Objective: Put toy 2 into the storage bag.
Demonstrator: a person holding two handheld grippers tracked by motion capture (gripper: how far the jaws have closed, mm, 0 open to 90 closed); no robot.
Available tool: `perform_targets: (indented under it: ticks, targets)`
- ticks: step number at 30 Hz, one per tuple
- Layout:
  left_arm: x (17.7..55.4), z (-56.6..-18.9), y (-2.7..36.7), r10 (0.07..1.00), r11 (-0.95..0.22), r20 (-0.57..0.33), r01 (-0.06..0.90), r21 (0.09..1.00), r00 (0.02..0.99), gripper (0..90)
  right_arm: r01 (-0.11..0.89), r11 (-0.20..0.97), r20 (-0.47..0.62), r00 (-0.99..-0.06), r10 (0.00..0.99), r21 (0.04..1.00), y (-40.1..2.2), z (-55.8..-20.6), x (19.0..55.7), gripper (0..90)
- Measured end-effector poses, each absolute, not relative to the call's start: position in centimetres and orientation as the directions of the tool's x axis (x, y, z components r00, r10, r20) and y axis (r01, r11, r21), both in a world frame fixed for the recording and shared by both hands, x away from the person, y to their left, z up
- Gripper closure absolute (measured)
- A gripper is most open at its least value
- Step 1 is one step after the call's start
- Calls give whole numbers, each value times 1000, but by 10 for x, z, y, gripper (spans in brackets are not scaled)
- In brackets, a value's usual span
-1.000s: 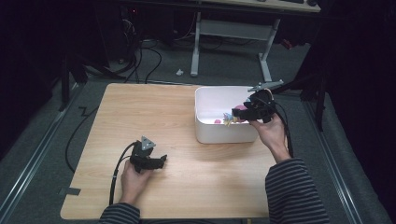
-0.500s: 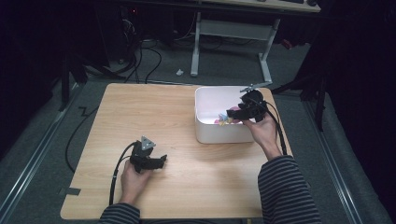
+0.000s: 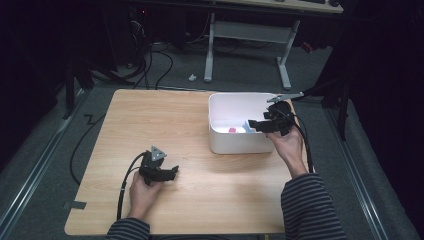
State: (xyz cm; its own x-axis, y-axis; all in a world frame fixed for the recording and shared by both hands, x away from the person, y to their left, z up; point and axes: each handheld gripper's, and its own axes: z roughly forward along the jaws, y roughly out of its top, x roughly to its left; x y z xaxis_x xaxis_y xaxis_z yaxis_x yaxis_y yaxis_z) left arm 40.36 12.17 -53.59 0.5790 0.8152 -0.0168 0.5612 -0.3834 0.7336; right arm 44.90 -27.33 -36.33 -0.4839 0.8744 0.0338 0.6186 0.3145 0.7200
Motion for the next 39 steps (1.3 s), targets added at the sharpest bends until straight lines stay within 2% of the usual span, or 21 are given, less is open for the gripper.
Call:
perform_targets:
  ticks: [8, 16, 26, 39]
  targets:
    - [404, -536, 122, 815, -383, -16, 561, 734, 579, 202, 562, 315, 23, -513, 858, 765, -289, -367, 404, 347]
    - [404, -536, 122, 815, -383, -17, 561, 734, 579, 203, 536, 301, 27, -519, 854, 789, -301, -377, 371, 357]
    - [404, -536, 121, 816, -383, -16, 561, 734, 578, 202, 550, 311, -2, -491, 871, 775, -307, -406, 350, 383]
    - [403, -536, 121, 816, -383, -16, 561, 734, 578, 202, 613, 268, 61, -460, 886, 743, -315, -461, 345, 383]
